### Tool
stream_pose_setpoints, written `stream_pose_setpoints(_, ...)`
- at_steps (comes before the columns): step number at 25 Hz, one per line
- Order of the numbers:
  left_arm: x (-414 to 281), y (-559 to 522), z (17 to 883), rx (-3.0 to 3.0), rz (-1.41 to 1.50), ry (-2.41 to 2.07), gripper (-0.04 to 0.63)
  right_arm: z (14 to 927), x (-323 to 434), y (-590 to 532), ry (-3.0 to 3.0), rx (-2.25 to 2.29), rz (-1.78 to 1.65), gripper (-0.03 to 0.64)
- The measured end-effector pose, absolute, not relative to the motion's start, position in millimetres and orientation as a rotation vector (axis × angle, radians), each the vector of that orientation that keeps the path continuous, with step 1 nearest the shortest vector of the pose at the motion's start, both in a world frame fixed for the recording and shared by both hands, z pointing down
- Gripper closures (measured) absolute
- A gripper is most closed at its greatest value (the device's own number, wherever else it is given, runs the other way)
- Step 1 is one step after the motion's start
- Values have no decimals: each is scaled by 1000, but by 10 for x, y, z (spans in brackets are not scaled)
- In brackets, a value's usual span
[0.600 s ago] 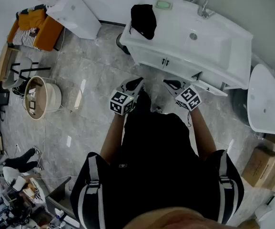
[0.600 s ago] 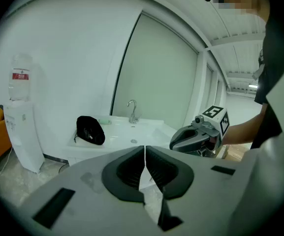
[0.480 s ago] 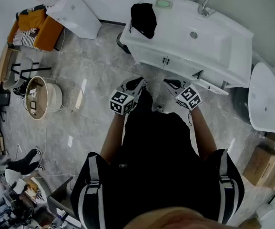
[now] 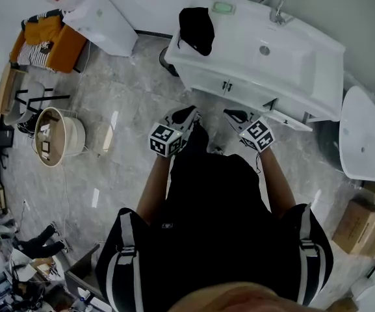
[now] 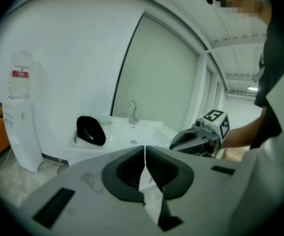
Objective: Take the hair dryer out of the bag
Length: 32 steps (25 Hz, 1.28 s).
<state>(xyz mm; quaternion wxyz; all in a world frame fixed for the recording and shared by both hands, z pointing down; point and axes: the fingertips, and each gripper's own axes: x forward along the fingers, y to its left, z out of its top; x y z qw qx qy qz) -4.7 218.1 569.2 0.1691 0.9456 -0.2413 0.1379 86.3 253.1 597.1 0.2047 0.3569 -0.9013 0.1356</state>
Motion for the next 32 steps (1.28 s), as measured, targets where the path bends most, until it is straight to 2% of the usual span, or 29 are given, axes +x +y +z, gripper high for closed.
stream_pose_setpoints(32,-27,709,5863,2612,384,-675,575,6183,971,1179,-2439,980,457,557)
